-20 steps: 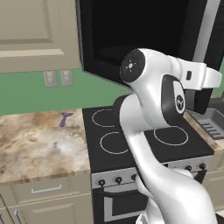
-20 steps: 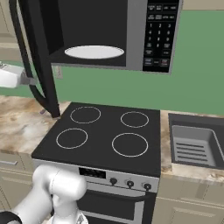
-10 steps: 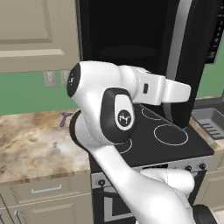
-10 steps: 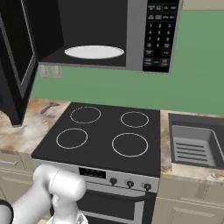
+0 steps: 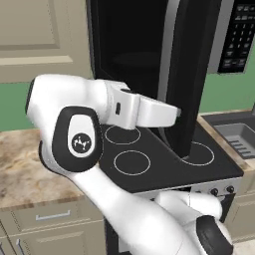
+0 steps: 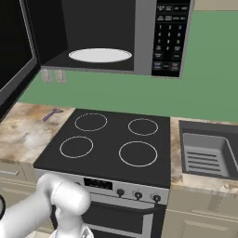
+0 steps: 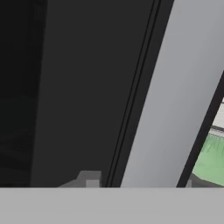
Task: Place the sponge inside the microwave to prepare for sanitizing.
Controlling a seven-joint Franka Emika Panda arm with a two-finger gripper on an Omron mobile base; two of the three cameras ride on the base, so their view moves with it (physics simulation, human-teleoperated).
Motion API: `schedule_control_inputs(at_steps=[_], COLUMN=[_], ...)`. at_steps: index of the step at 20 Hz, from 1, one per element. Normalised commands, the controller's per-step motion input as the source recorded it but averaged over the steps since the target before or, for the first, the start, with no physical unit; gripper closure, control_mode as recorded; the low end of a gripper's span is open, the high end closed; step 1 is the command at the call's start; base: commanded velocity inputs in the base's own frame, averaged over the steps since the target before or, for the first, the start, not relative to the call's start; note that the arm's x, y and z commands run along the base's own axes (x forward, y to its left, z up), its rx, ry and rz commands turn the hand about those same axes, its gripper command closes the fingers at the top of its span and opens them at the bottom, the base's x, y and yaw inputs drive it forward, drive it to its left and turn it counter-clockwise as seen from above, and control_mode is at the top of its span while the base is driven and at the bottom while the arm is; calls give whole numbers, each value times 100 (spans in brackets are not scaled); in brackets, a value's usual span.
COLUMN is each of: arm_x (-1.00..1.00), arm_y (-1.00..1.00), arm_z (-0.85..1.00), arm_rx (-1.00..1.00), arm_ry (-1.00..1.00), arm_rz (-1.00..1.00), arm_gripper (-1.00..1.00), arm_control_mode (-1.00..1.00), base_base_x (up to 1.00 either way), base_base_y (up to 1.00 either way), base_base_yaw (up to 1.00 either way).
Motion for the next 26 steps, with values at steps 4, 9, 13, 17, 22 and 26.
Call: schedule_control_inputs(at_steps=[4,9,13,17,22,26], arm_x=[0,0,0,0,0,0], arm_y=[51,40,44,44,52,33], arm_z=[0,0,0,0,0,0], arm_rx=[0,0,0,0,0,0], arm_ry=[0,0,0,0,-1,0], arm_rz=[-10,-7,-7,-8,-9,-9], arm_gripper=[100,100,100,100,100,100], arm_control_mode=[-100,-100,-100,-100,-100,-100], base_base_x=[0,0,0,0,0,0], base_base_y=[0,0,0,0,0,0], base_base_yaw=[0,0,0,0,0,0])
